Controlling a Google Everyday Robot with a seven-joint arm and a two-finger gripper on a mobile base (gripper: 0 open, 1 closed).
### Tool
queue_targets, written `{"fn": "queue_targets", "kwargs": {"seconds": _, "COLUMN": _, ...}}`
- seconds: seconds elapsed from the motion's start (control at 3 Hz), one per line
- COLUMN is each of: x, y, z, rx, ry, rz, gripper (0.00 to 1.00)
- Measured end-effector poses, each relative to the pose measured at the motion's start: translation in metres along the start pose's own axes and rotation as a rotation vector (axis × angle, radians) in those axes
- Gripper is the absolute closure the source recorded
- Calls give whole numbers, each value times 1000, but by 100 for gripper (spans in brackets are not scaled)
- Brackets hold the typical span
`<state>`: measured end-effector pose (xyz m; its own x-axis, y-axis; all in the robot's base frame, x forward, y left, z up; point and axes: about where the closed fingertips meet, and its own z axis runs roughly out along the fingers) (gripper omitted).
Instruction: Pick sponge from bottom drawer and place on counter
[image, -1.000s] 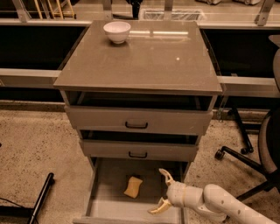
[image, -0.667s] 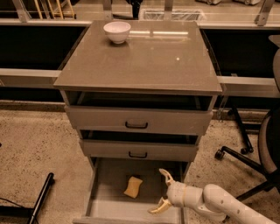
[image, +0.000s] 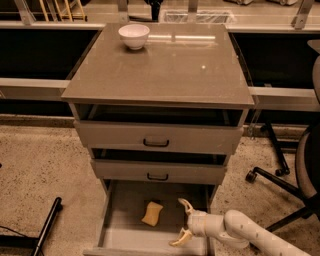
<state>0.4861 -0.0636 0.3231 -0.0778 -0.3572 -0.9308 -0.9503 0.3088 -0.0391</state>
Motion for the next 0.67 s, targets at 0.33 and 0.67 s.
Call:
{"fn": "queue_targets", "kwargs": {"seconds": 0.33, "x": 37, "y": -13, "z": 37, "rx": 2, "ry": 44, "rz": -3, "gripper": 0}}
{"fn": "queue_targets", "kwargs": {"seconds": 0.67, "x": 61, "y": -25, "z": 65, "rx": 73, "ry": 99, "rz": 5, "gripper": 0}}
